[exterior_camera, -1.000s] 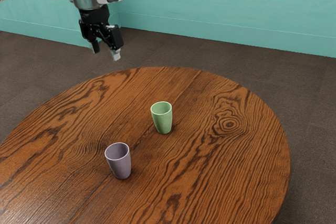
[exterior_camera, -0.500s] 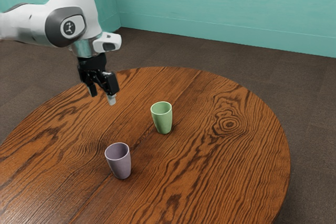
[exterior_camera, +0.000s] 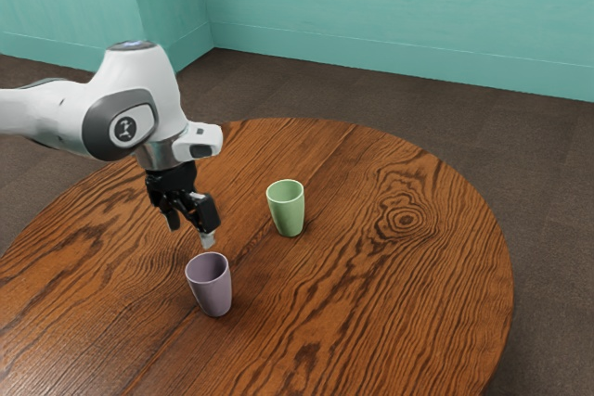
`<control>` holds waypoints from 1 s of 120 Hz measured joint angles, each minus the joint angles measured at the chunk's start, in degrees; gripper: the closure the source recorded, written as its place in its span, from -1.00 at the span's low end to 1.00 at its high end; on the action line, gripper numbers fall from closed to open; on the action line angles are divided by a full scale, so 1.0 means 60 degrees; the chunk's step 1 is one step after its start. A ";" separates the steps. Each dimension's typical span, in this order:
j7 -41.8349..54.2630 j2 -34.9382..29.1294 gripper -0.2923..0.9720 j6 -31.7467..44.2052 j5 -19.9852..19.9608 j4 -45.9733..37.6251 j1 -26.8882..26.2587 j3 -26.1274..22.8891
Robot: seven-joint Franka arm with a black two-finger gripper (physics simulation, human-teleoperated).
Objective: Place the left cup onto the right cup
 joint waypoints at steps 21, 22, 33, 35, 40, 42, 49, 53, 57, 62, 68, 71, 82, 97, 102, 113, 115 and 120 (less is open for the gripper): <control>-0.0372 -0.0066 -0.51 0.0572 -0.0148 -0.0567 -0.0004 -0.0232; -0.0390 -0.0066 -0.51 0.0591 -0.0150 -0.0588 -0.0003 -0.0242; -0.0583 -0.0064 -0.51 0.0759 -0.0177 -0.0703 0.0000 -0.0313; -0.0618 -0.0060 -0.51 0.0784 -0.0181 -0.0710 0.0001 -0.0336; -0.0702 -0.0042 -0.50 0.0845 -0.0188 -0.0720 -0.0006 -0.0398; -0.0734 -0.0033 -0.50 0.0870 -0.0190 -0.0723 -0.0012 -0.0414; -0.0840 0.0015 -0.50 0.0957 -0.0195 -0.0727 -0.0019 -0.0451; -0.0897 0.0039 -0.50 0.1002 -0.0199 -0.0728 -0.0022 -0.0473; -0.0951 0.0066 -0.50 0.1048 -0.0203 -0.0728 -0.0033 -0.0500; -0.1014 0.0131 -0.50 0.1112 -0.0208 -0.0721 -0.0064 -0.0520; -0.1087 0.0222 -0.49 0.1179 -0.0212 -0.0719 -0.0087 -0.0542; -0.1123 0.0257 -0.49 0.1211 -0.0213 -0.0723 -0.0097 -0.0550; -0.1247 0.0435 -0.48 0.1311 -0.0216 -0.0720 -0.0106 -0.0560; -0.1389 0.0664 -0.47 0.1449 -0.0218 -0.0705 -0.0105 -0.0562; -0.1430 0.0765 -0.47 0.1505 -0.0220 -0.0699 -0.0107 -0.0562; -0.1511 0.0915 -0.47 0.1615 -0.0227 -0.0683 -0.0107 -0.0562; -0.1524 0.0950 -0.47 0.1638 -0.0228 -0.0675 -0.0107 -0.0562; -0.1556 0.1011 -0.47 0.1687 -0.0232 -0.0660 -0.0109 -0.0562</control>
